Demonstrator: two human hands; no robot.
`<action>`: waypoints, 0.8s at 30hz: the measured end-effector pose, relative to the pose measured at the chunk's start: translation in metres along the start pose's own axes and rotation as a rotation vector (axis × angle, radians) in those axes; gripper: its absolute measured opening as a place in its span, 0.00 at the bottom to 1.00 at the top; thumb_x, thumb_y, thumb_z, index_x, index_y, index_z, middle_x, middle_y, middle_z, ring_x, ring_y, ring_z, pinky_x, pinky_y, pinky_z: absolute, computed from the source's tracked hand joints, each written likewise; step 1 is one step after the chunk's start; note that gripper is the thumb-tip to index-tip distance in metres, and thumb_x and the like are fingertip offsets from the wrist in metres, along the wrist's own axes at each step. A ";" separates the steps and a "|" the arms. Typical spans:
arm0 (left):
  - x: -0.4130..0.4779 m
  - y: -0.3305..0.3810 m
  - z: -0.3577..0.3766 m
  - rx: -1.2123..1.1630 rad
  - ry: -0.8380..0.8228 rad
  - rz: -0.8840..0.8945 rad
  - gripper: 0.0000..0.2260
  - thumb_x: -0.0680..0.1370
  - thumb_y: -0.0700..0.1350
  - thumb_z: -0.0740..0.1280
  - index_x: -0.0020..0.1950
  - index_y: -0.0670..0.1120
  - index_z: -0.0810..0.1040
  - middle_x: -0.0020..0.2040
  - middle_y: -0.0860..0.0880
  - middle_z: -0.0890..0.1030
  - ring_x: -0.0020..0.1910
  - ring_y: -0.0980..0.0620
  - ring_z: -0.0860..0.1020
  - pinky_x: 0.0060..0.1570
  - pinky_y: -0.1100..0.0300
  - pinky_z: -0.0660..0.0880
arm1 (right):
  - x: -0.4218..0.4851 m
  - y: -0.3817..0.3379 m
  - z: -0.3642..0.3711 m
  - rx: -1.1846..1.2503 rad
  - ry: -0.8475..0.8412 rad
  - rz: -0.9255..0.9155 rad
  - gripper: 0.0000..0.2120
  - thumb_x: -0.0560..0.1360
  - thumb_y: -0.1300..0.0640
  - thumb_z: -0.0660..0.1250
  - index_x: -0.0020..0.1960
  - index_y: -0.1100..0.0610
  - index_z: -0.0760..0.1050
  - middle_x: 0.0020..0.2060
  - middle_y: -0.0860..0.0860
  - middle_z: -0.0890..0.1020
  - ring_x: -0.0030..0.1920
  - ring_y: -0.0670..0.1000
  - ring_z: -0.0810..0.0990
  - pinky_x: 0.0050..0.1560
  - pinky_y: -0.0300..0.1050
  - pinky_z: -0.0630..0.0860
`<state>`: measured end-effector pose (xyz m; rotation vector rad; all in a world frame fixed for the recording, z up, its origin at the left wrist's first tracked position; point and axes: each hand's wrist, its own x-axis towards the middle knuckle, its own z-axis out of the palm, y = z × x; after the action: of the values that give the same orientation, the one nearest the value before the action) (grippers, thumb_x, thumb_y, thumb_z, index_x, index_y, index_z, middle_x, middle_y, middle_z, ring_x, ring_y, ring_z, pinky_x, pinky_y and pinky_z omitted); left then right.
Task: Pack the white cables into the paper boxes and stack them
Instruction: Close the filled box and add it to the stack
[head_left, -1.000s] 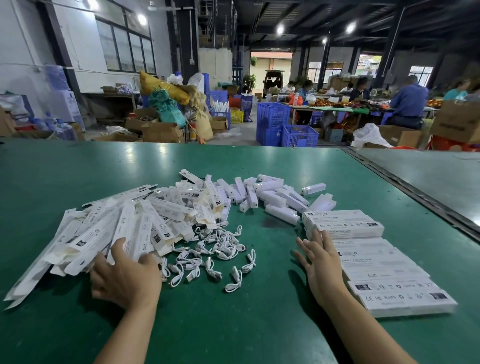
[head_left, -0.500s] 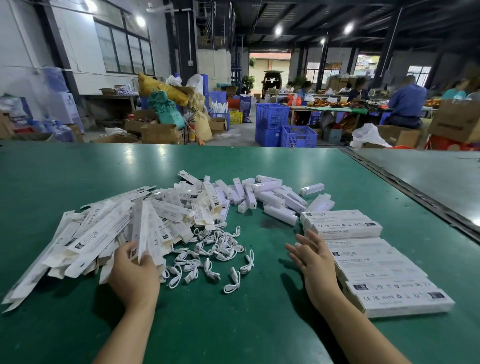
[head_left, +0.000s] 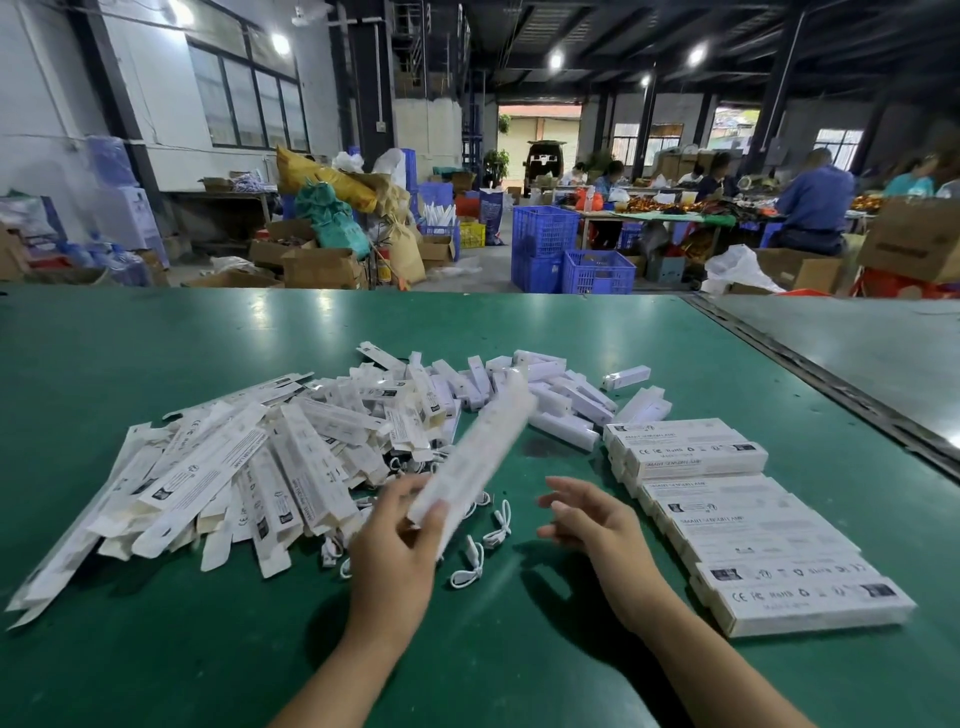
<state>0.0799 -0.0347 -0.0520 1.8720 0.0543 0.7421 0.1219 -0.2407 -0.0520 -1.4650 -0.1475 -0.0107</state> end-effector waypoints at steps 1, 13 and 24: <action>-0.004 0.001 0.004 -0.030 -0.076 -0.009 0.13 0.78 0.42 0.71 0.54 0.60 0.76 0.46 0.62 0.81 0.39 0.62 0.82 0.30 0.57 0.81 | -0.003 -0.001 0.003 -0.024 -0.052 -0.015 0.14 0.78 0.67 0.64 0.59 0.55 0.79 0.50 0.54 0.85 0.39 0.53 0.84 0.44 0.42 0.80; -0.005 0.002 0.003 -0.325 -0.592 -0.236 0.20 0.70 0.44 0.73 0.63 0.47 0.81 0.54 0.53 0.86 0.54 0.53 0.84 0.50 0.62 0.79 | -0.004 -0.002 0.011 0.101 -0.119 0.003 0.18 0.69 0.39 0.72 0.50 0.51 0.82 0.42 0.54 0.84 0.37 0.49 0.80 0.36 0.43 0.73; -0.007 0.012 0.001 -0.456 -0.789 -0.398 0.20 0.69 0.41 0.71 0.60 0.43 0.80 0.44 0.49 0.86 0.45 0.51 0.84 0.45 0.59 0.79 | 0.000 0.000 0.005 0.200 -0.053 0.073 0.30 0.60 0.38 0.75 0.51 0.59 0.78 0.46 0.58 0.85 0.37 0.53 0.76 0.40 0.48 0.75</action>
<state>0.0715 -0.0434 -0.0456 1.5250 -0.2232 -0.2676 0.1217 -0.2359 -0.0511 -1.2708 -0.1344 0.1003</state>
